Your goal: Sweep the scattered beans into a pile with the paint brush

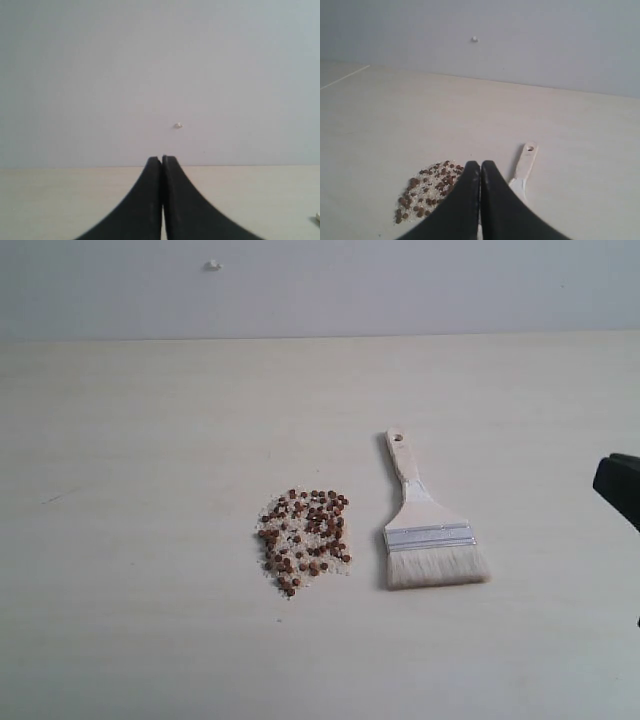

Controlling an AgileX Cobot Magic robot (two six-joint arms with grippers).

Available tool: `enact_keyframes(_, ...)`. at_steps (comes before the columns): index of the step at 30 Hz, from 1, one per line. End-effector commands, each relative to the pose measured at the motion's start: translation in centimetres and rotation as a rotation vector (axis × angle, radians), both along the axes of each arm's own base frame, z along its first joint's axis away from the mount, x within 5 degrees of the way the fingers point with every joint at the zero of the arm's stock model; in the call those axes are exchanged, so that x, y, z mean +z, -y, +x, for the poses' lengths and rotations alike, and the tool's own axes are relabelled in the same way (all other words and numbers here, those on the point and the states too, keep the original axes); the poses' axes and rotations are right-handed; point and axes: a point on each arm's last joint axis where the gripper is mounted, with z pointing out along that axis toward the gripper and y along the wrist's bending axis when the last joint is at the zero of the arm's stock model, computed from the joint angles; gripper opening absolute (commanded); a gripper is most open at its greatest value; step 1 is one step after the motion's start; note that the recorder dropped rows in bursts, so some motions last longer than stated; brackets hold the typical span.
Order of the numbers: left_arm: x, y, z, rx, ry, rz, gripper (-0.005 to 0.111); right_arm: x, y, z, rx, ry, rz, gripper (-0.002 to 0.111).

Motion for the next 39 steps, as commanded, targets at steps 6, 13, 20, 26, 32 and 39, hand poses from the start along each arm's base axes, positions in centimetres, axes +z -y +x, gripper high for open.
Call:
enact_keyframes(6, 0.3, 0.0, -0.1, 0.001, 0.019, -0.007, 0.000, -2.7, 0.4, -2.6, 0.063, 0.062, 0.034, 0.000)
enact_keyframes(13, 0.3, 0.0, -0.1, 0.001, 0.019, -0.007, 0.000, -3.0, -0.5, -3.4, 0.176, -0.013, 0.143, 0.000)
enact_keyframes(20, 0.3, 0.0, -0.1, 0.001, 0.019, -0.007, 0.000, -3.0, -0.6, -3.5, 0.189, -0.019, 0.148, 0.000)
enact_keyframes(26, 0.3, 0.0, -0.1, 0.001, 0.019, -0.007, 0.000, -3.0, -0.6, -3.5, 0.189, -0.019, 0.149, 0.000)
enact_keyframes(32, 0.3, 0.0, -0.1, 0.001, 0.019, -0.007, 0.000, -3.0, -0.6, -3.5, 0.189, -0.019, 0.149, 0.000)
enact_keyframes(39, 0.3, 0.0, -0.1, 0.001, 0.019, -0.007, 0.000, -3.0, -0.6, -3.5, 0.189, -0.019, 0.149, 0.000)
